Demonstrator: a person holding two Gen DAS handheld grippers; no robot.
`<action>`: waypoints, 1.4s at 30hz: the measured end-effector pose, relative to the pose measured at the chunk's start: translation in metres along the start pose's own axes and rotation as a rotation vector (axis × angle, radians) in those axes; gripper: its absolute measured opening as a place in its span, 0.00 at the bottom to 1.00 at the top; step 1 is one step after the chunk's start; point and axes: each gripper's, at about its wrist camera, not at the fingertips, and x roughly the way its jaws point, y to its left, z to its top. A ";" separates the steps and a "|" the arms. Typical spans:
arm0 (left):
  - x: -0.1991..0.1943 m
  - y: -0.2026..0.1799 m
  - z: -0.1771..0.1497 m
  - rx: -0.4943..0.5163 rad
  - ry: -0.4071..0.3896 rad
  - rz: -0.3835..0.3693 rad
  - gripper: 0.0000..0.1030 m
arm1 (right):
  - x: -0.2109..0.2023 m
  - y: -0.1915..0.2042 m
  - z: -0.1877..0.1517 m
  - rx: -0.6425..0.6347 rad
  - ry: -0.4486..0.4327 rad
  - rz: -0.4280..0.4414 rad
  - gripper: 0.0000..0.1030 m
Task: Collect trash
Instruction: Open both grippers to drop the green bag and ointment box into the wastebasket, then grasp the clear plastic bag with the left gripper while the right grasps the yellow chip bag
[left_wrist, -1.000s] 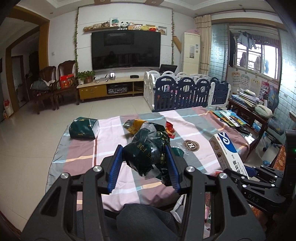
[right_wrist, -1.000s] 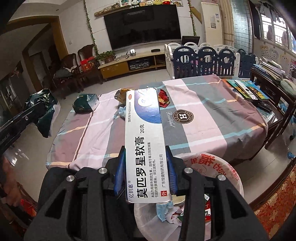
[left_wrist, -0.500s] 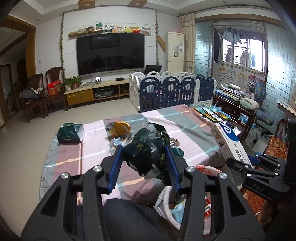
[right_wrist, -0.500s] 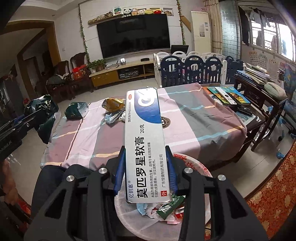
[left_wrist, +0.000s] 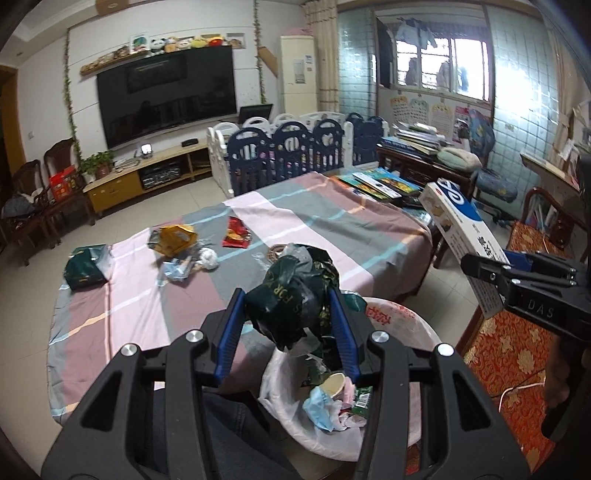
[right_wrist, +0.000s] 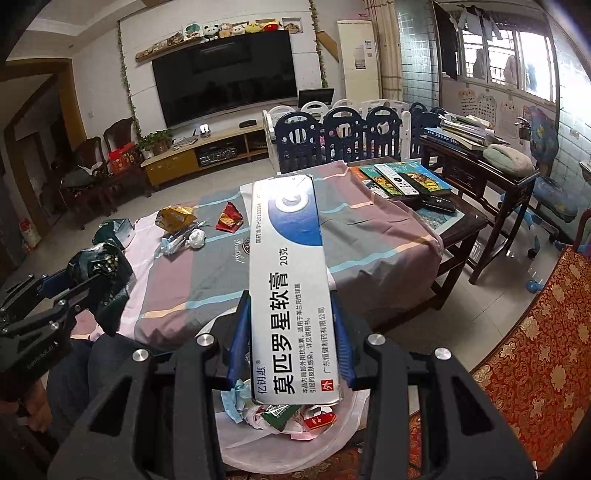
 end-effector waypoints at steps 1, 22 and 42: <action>0.009 -0.004 0.001 0.005 0.018 -0.022 0.45 | 0.001 -0.003 -0.001 0.007 0.004 0.001 0.39; 0.067 0.069 -0.019 -0.197 0.185 0.044 0.81 | 0.079 0.007 -0.049 0.059 0.340 0.032 0.70; 0.302 0.286 0.018 -0.515 0.348 0.163 0.81 | 0.165 0.016 -0.046 0.145 0.462 0.031 0.70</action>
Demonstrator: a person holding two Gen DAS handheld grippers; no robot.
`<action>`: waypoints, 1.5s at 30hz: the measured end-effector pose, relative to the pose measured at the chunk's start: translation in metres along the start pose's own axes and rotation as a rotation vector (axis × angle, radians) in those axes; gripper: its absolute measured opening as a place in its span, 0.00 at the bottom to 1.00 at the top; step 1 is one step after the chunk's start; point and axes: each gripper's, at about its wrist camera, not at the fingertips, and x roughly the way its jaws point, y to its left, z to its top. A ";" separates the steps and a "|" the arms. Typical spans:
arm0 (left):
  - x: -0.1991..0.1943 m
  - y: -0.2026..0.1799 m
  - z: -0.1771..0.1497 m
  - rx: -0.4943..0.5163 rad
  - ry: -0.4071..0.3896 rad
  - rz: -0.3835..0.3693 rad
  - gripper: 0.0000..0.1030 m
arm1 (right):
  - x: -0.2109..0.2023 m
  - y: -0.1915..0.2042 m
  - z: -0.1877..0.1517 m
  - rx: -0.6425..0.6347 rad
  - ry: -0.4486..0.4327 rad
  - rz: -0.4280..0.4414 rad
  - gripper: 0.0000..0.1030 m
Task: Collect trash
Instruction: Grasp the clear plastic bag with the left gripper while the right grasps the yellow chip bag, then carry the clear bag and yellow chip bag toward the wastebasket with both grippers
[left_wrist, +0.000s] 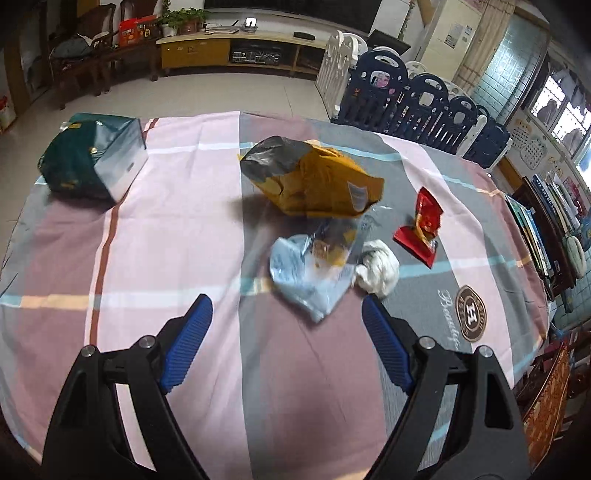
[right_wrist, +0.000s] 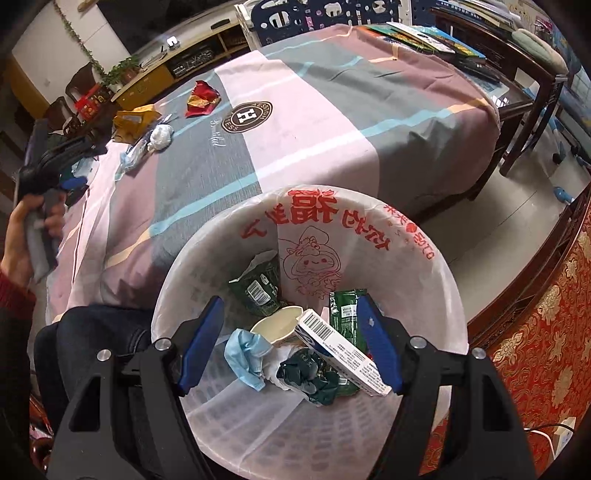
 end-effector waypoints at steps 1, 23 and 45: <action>0.010 -0.001 0.006 -0.004 0.007 -0.002 0.80 | 0.003 0.001 0.002 0.001 0.007 -0.004 0.70; -0.098 0.089 -0.110 -0.038 0.001 -0.100 0.14 | 0.070 0.157 0.110 -0.170 -0.072 0.179 0.70; -0.150 0.177 -0.132 -0.219 -0.134 0.222 0.14 | 0.177 0.369 0.126 -0.532 -0.013 0.187 0.35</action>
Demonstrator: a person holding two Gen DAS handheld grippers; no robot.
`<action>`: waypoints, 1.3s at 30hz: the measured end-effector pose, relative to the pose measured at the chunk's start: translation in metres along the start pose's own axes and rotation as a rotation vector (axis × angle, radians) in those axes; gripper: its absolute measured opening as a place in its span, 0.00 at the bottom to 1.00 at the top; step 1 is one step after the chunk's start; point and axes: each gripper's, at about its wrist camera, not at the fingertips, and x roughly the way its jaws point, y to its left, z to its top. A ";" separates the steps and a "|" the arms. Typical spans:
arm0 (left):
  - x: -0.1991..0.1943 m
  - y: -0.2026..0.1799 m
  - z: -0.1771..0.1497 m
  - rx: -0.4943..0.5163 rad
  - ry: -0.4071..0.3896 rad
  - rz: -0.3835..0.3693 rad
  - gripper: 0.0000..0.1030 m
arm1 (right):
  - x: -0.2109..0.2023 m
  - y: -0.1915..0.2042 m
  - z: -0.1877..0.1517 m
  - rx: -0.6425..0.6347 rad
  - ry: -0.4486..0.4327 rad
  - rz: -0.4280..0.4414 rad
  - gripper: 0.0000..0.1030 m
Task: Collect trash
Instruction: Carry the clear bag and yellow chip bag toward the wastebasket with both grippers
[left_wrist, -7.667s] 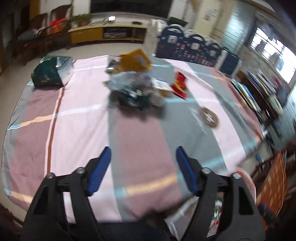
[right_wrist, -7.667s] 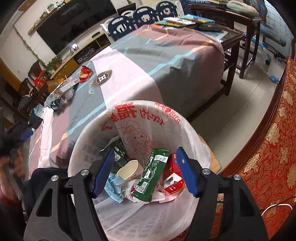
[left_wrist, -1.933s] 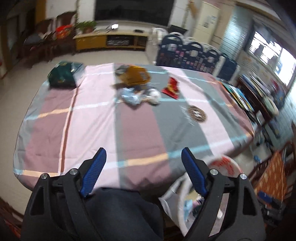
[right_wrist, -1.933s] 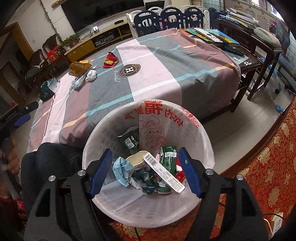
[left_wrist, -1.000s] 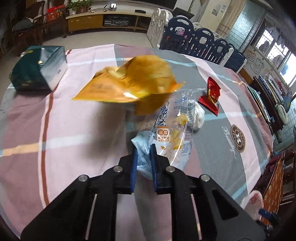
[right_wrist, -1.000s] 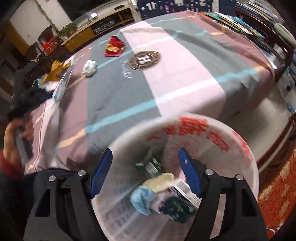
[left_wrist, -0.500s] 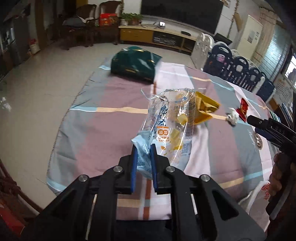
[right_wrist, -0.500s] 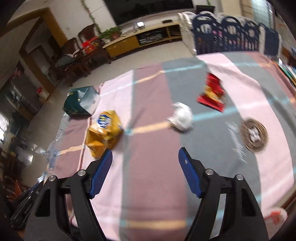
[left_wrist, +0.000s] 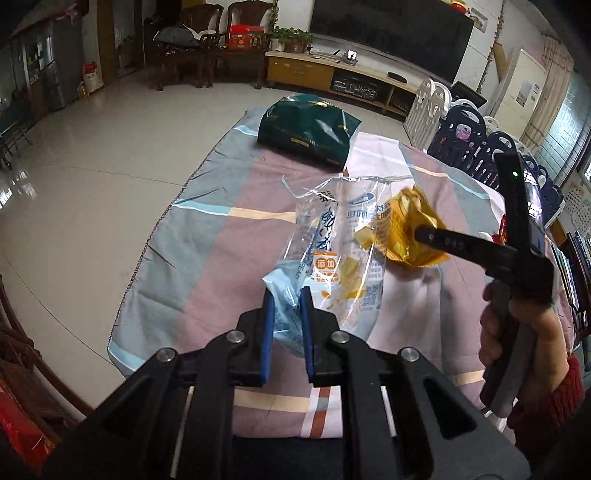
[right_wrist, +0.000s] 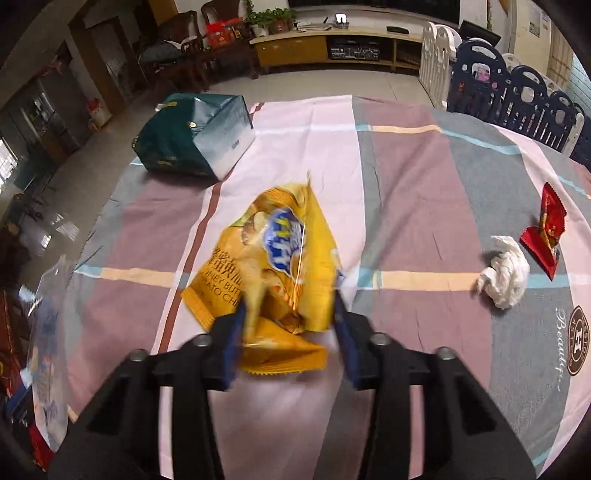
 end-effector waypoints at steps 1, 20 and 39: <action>-0.002 -0.004 0.001 0.005 -0.006 0.002 0.14 | -0.008 -0.003 -0.005 -0.007 -0.006 -0.008 0.33; -0.121 -0.096 -0.022 0.198 -0.199 -0.064 0.14 | -0.223 -0.093 -0.157 0.170 -0.240 -0.214 0.29; -0.243 -0.162 -0.079 0.360 -0.346 -0.165 0.14 | -0.393 -0.100 -0.240 0.205 -0.494 -0.268 0.29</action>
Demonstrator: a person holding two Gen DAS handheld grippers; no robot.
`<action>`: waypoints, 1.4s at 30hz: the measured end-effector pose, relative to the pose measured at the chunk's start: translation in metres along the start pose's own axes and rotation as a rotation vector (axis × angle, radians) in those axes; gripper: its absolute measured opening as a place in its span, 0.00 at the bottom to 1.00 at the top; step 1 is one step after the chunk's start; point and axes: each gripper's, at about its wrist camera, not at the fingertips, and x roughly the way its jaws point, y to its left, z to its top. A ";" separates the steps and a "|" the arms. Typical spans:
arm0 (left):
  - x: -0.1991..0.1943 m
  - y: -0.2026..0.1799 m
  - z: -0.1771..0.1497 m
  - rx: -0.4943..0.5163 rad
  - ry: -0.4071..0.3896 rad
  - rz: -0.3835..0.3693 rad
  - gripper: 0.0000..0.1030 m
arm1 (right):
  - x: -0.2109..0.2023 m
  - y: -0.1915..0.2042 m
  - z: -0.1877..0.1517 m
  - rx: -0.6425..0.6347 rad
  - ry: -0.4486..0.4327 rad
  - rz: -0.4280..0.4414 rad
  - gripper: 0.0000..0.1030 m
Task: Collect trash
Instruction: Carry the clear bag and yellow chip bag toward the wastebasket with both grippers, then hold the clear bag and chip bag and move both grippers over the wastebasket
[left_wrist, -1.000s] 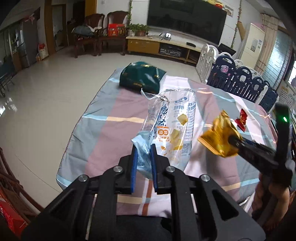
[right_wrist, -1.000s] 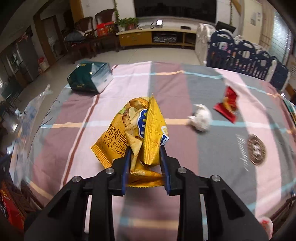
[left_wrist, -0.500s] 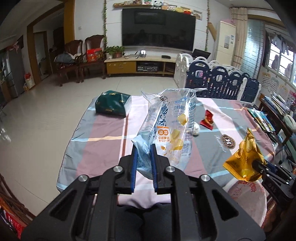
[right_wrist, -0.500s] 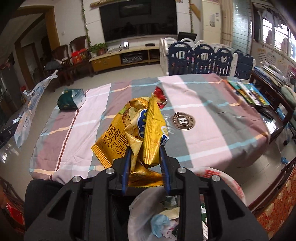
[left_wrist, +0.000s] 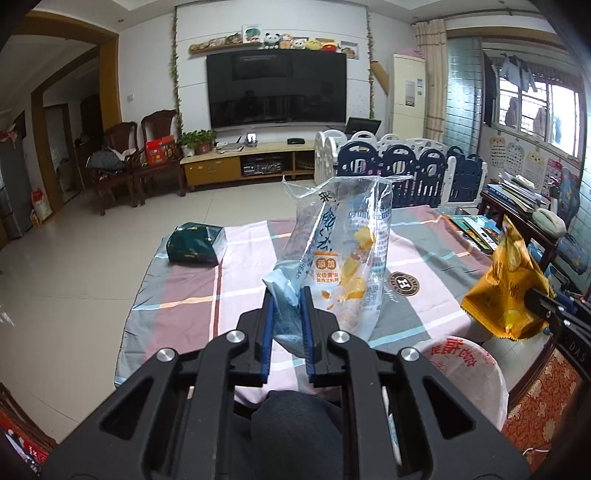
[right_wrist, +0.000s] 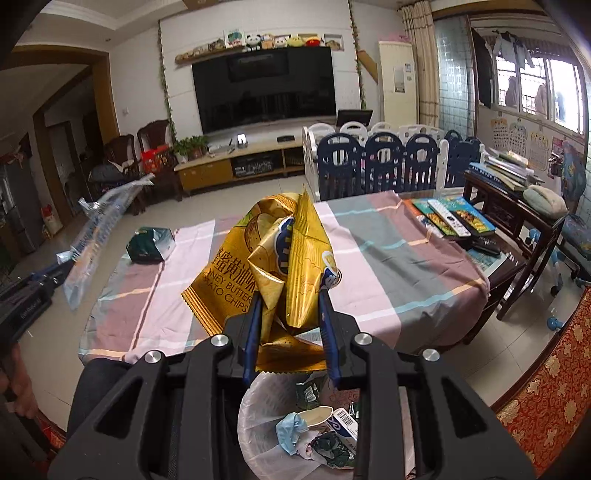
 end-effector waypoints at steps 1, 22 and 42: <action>-0.004 -0.004 0.000 0.005 -0.006 -0.004 0.14 | -0.006 -0.001 0.001 0.000 -0.011 0.004 0.29; -0.034 -0.035 -0.010 0.074 -0.032 -0.040 0.14 | -0.042 -0.026 -0.005 0.026 -0.039 -0.010 0.29; -0.024 -0.026 -0.007 0.034 -0.011 -0.030 0.14 | -0.032 -0.024 -0.008 0.019 0.001 0.004 0.29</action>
